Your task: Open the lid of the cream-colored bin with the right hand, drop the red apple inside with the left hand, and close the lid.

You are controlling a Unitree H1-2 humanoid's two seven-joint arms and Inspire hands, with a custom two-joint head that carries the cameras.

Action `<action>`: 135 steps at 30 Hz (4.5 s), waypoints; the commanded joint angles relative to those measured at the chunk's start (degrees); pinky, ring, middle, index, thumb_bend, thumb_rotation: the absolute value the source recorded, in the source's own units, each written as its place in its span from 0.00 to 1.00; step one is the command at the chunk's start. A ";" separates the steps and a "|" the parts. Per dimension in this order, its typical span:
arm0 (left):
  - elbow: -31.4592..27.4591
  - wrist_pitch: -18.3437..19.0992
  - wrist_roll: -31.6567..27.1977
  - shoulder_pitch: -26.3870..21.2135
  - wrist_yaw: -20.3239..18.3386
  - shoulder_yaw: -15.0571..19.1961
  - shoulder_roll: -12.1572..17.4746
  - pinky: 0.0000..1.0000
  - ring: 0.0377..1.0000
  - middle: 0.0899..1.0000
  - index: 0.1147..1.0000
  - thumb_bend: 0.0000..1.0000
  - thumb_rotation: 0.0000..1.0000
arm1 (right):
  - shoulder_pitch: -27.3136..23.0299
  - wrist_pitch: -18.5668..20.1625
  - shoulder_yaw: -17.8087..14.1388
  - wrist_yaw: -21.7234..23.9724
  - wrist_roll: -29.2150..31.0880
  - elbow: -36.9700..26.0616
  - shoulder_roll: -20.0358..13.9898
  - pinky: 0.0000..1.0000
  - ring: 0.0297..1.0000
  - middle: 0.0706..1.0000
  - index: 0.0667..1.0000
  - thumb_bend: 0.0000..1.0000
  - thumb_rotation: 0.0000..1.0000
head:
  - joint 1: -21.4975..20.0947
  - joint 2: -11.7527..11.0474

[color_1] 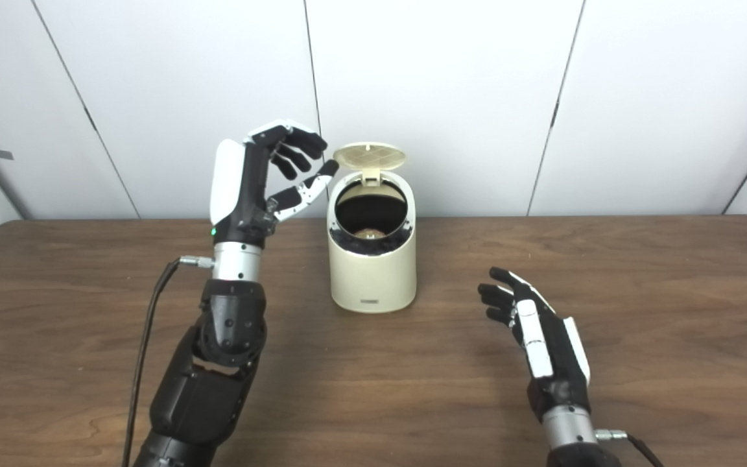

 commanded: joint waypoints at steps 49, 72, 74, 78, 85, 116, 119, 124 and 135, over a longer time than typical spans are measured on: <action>-14.87 13.60 -33.13 27.99 -21.42 8.50 1.95 1.00 0.99 0.99 1.00 0.58 0.87 | -42.80 3.74 18.20 9.52 -32.58 12.83 -10.79 0.86 0.94 0.93 0.86 0.50 0.89 | -1.34 0.50; -14.48 12.23 -31.15 27.49 -17.73 8.81 0.61 0.93 0.93 0.93 0.92 0.56 0.85 | -43.23 3.54 21.24 14.96 -41.21 11.27 -14.37 0.92 1.00 0.96 0.70 0.49 0.97 | -1.20 1.02; -14.33 12.08 -30.81 27.46 -17.36 8.75 0.64 0.93 0.92 0.92 0.91 0.56 0.86 | -42.72 4.04 21.16 15.65 -41.59 10.37 -14.67 0.92 1.00 0.96 0.71 0.50 0.98 | -1.14 1.11; -14.03 11.32 -30.68 27.47 -17.12 8.73 0.61 0.92 0.92 0.92 0.91 0.56 0.86 | -41.94 4.31 20.89 16.39 -42.07 9.56 -15.10 0.90 1.00 0.95 0.71 0.48 0.97 | -1.14 1.11; -14.62 11.62 -30.92 27.63 -17.12 8.73 0.45 0.91 0.90 0.91 0.89 0.57 0.85 | -40.35 4.04 20.79 17.85 -43.03 6.91 -15.88 0.89 1.00 0.94 0.70 0.48 0.96 | -1.24 1.71; -14.35 12.37 -30.73 27.28 -16.86 8.72 -0.07 0.87 0.90 0.91 0.90 0.57 0.84 | -33.13 -2.60 24.32 23.11 -46.34 3.44 -19.33 1.00 1.00 0.93 0.70 0.54 0.86 | -0.11 2.93; -14.30 12.17 -30.70 27.33 -16.96 8.61 0.03 0.87 0.91 0.92 0.90 0.59 0.83 | -32.42 -3.51 24.31 22.98 -46.65 3.50 -19.39 1.00 1.00 0.93 0.69 0.54 0.86 | -0.12 2.96; -14.37 12.19 -31.09 27.36 -17.06 8.80 0.12 0.87 0.91 0.92 0.90 0.58 0.83 | -31.29 -4.03 24.64 23.30 -47.42 3.28 -19.57 0.99 1.00 0.93 0.69 0.53 0.87 | -0.25 3.18; -15.06 12.76 -31.01 27.45 -16.96 8.75 0.03 0.85 0.90 0.91 0.90 0.58 0.83 | -30.87 -5.01 27.29 24.78 -52.15 3.13 -19.59 1.00 1.00 0.94 0.71 0.52 0.89 | -0.22 3.86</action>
